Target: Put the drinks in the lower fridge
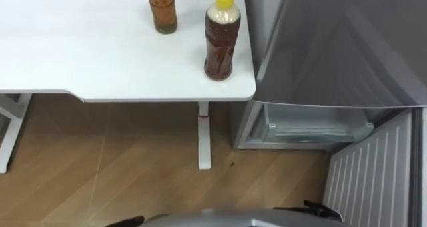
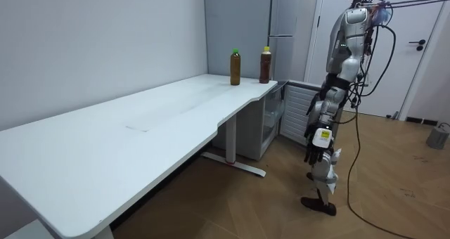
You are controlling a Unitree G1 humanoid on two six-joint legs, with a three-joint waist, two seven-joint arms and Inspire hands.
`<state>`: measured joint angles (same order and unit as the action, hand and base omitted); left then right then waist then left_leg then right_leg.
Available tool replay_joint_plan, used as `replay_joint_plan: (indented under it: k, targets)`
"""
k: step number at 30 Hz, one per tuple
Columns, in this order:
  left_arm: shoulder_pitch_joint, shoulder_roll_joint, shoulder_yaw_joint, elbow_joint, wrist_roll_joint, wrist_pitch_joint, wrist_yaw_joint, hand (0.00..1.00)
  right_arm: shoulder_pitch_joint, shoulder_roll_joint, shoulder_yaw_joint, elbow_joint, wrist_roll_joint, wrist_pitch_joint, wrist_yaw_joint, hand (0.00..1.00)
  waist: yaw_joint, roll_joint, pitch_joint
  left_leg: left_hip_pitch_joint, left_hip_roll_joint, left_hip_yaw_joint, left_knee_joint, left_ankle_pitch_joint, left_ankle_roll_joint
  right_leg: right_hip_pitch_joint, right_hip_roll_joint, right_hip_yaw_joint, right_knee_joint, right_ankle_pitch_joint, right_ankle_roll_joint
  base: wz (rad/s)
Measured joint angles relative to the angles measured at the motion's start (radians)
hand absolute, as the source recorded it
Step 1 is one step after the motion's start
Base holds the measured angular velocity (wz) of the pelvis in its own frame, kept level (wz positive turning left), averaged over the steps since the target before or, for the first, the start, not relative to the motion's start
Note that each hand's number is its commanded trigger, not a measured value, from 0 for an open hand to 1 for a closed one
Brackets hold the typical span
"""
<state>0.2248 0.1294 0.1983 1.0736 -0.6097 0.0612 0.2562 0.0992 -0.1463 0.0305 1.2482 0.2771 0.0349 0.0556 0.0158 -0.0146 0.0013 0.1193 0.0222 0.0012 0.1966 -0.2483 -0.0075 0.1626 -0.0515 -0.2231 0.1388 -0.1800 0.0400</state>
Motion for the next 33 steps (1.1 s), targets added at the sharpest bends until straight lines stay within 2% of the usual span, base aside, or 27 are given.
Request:
replay_joint_plan:
  k: [2, 7, 9, 11, 12, 14, 15, 17, 20, 21, 23, 26, 29, 31, 32, 33]
  targets:
    - [0.0, 0.001, 0.054, -0.032, -0.117, -0.007, 0.048, 0.0, 0.005, -0.002, -0.021, 0.001, 0.0, 0.002, -0.011, 0.0, 0.014, 0.01, 0.0023, 0.007, 0.001, 0.004, -0.001, 0.0, 0.0, 0.002, 0.0, 0.002, 0.004, 0.0, 0.0, -0.05]
    - [0.004, 0.002, 0.102, -0.058, -0.145, -0.057, 0.148, 0.0, 0.01, -0.01, -0.037, -0.001, -0.012, -0.002, -0.024, 0.0, 0.021, 0.024, 0.0062, 0.015, 0.001, 0.004, -0.004, 0.0, 0.0, 0.004, 0.0, 0.007, 0.012, 0.0, 0.0, -0.01]
    - [0.015, 0.001, 0.123, -0.099, -0.145, -0.063, 0.197, 0.0, 0.019, -0.011, -0.054, -0.008, -0.014, -0.003, -0.025, 0.0, 0.021, 0.028, 0.0057, 0.014, 0.001, 0.002, -0.004, 0.0, 0.0, -0.003, 0.0, 0.008, 0.013, 0.0, 0.0, 0.0]
    - [0.014, 0.004, 0.176, -0.174, -0.146, -0.076, 0.278, 0.0, 0.022, -0.012, -0.064, -0.025, -0.014, -0.002, -0.028, 0.0, 0.021, 0.034, 0.0024, 0.012, 0.0, -0.002, -0.002, 0.0, 0.0, -0.005, 0.0, 0.011, 0.01, 0.0, 0.0, 0.0]
    - [0.012, 0.005, 0.192, -0.195, -0.146, -0.081, 0.296, 0.0, 0.024, -0.013, -0.065, -0.028, -0.017, -0.002, -0.031, 0.0, 0.02, 0.033, 0.0022, 0.012, -0.001, -0.004, -0.002, 0.0, 0.0, -0.004, 0.0, 0.008, 0.009, 0.0, 0.0, 0.0]
    - [0.014, 0.013, 0.215, -0.308, -0.142, -0.111, 0.364, 0.0, 0.044, -0.017, -0.083, -0.039, -0.037, -0.003, -0.038, 0.0, 0.021, 0.041, -0.0051, 0.01, -0.003, -0.008, -0.001, 0.001, 0.001, -0.003, -0.002, 0.003, 0.009, 0.0, 0.0, 0.05]
    - [0.015, 0.014, 0.224, -0.35, -0.142, -0.115, 0.383, 0.0, 0.05, -0.017, -0.092, -0.044, -0.05, -0.004, -0.042, 0.0, 0.022, 0.04, -0.0055, 0.01, -0.004, -0.008, 0.0, 0.001, 0.001, -0.004, -0.003, 0.004, 0.009, 0.0, 0.0, 0.0]
    - [0.009, 0.029, 0.231, -0.473, -0.101, -0.16, 0.474, 0.0, 0.058, -0.02, -0.094, -0.049, -0.072, -0.019, -0.065, 0.0, 0.026, 0.04, -0.0066, 0.011, -0.004, -0.007, -0.001, 0.001, 0.001, -0.006, -0.002, 0.006, 0.01, 0.0, 0.0, 0.0]
    - [-0.004, 0.045, 0.232, -0.611, -0.048, -0.21, 0.56, 0.0, 0.073, -0.02, -0.095, -0.049, -0.084, -0.033, -0.077, 0.0, 0.028, 0.041, -0.0078, 0.011, -0.004, -0.006, 0.001, 0.001, 0.001, -0.005, -0.002, 0.008, 0.01, 0.0, 0.0, -0.04]
    - [-0.011, 0.046, 0.234, -0.633, -0.026, -0.215, 0.575, 0.0, 0.076, -0.02, -0.095, -0.049, -0.084, -0.037, -0.079, 0.0, 0.029, 0.041, -0.0078, 0.011, -0.004, -0.006, 0.001, 0.001, 0.001, -0.006, -0.002, 0.009, 0.009, 0.0, 0.0, 0.0]
    - [-0.02, 0.046, 0.233, -0.769, 0.069, -0.221, 0.619, 0.0, 0.08, -0.019, -0.099, -0.048, -0.088, -0.046, -0.082, 0.0, 0.033, 0.041, -0.0081, 0.011, -0.004, -0.01, 0.001, 0.001, 0.001, -0.003, -0.001, 0.009, 0.01, 0.0, 0.0, 0.0]
    - [-0.038, 0.049, 0.233, -0.903, 0.175, -0.238, 0.635, 0.0, 0.085, -0.019, -0.107, -0.046, -0.095, -0.047, -0.087, 0.0, 0.034, 0.043, -0.0083, 0.013, -0.004, -0.015, 0.001, 0.001, 0.001, -0.001, -0.001, 0.008, 0.012, 0.0, 0.0, 0.03]
    - [-0.038, 0.05, 0.232, -1.019, 0.251, -0.238, 0.635, 0.0, 0.08, -0.019, -0.118, -0.042, -0.094, -0.048, -0.087, 0.0, 0.037, 0.047, -0.0073, 0.012, -0.004, -0.02, 0.0, 0.001, 0.001, -0.003, 0.001, 0.016, 0.01, 0.0, 0.0, -0.07]
    - [-0.043, 0.072, 0.232, -1.13, 0.307, -0.242, 0.627, 0.0, 0.08, -0.019, -0.119, -0.038, -0.095, -0.048, -0.086, 0.0, 0.041, 0.048, -0.0067, 0.012, -0.004, -0.019, -0.001, 0.001, 0.001, -0.005, 0.001, 0.018, 0.01, 0.0, 0.0, 0.0]
    - [-0.045, 0.091, 0.234, -1.17, 0.322, -0.242, 0.62, 0.0, 0.08, -0.019, -0.12, -0.038, -0.1, -0.049, -0.085, 0.0, 0.04, 0.048, -0.0062, 0.012, -0.004, -0.019, 0.0, 0.001, 0.001, -0.005, 0.001, 0.019, 0.01, 0.0, 0.0, 0.0]
    - [-0.046, 0.098, 0.236, -1.19, 0.329, -0.242, 0.614, 0.0, 0.086, -0.019, -0.12, -0.036, -0.101, -0.049, -0.084, 0.0, 0.039, 0.047, -0.0062, 0.012, -0.004, -0.019, -0.001, 0.001, 0.001, -0.005, 0.001, 0.02, 0.01, 0.0, 0.0, 0.0]
